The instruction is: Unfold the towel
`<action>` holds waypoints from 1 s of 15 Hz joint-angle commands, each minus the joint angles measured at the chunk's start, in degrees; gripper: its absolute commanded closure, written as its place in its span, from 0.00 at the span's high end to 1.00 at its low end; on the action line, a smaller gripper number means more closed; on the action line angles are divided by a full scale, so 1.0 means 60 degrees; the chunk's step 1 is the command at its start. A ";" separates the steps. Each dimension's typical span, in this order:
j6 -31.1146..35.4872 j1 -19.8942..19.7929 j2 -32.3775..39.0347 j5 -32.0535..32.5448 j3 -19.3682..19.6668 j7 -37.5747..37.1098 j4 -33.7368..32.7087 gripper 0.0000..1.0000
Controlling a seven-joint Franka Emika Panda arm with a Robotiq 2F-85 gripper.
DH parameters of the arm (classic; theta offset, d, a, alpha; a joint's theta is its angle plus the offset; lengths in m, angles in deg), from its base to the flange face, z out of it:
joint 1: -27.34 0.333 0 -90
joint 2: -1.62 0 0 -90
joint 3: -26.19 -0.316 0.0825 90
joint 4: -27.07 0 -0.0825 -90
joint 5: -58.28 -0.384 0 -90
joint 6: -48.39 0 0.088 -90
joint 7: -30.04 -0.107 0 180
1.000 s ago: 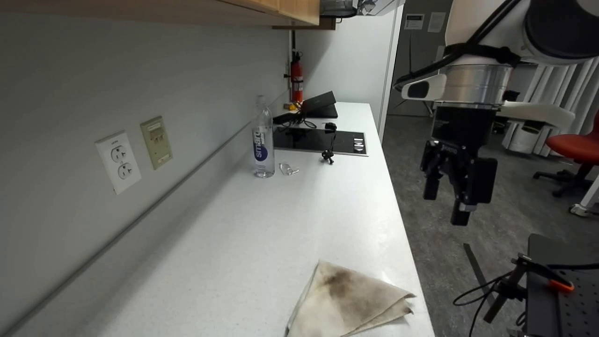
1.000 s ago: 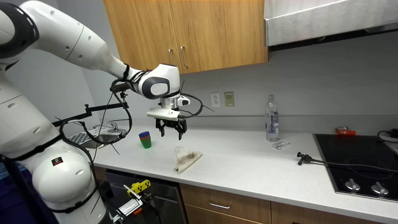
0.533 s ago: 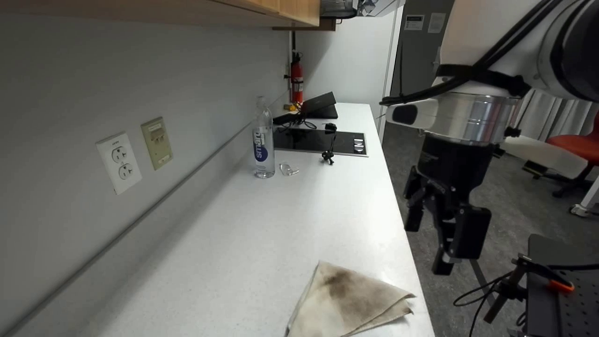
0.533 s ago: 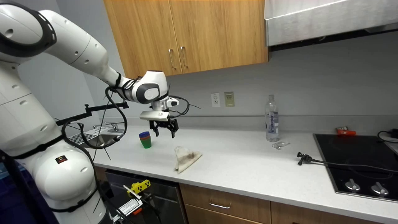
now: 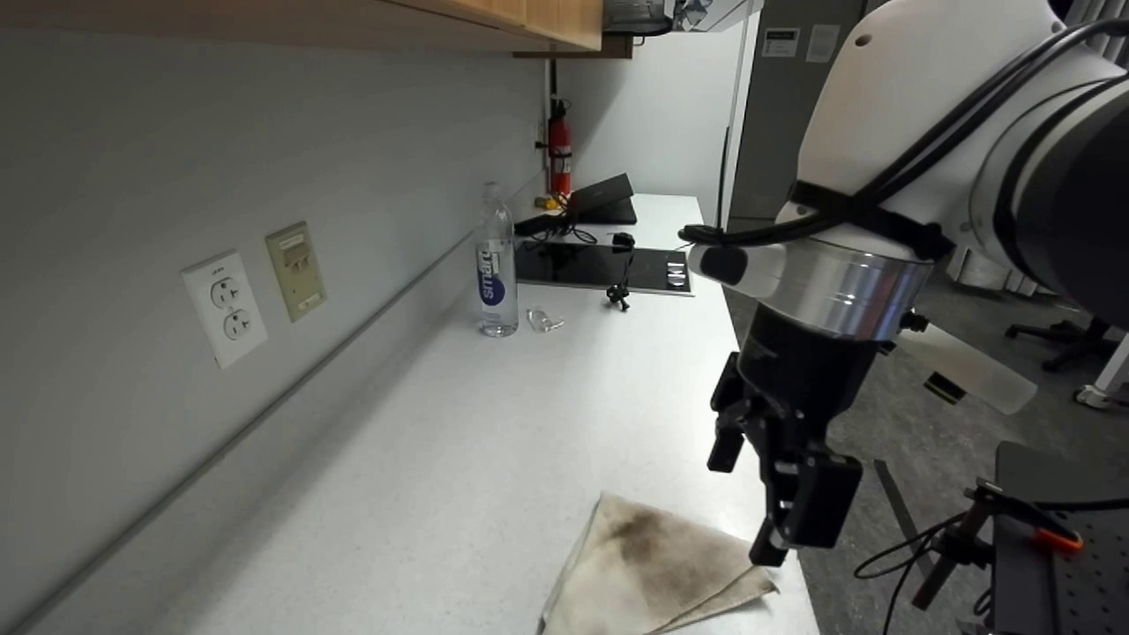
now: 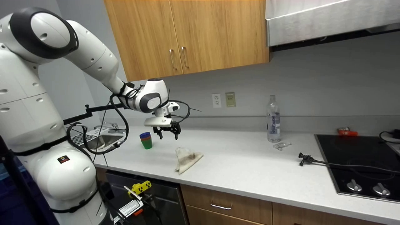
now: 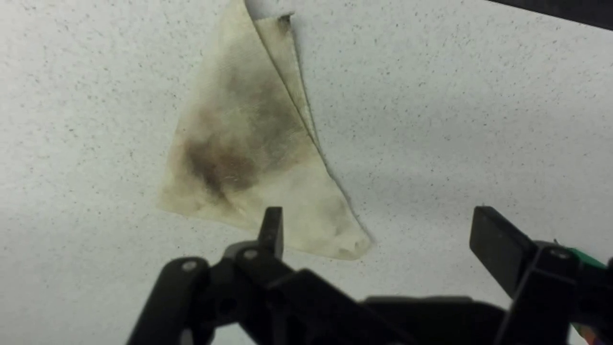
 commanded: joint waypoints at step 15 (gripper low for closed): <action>0.2633 0.0024 0.2790 0.0431 -0.1084 -0.1251 -0.1399 1.00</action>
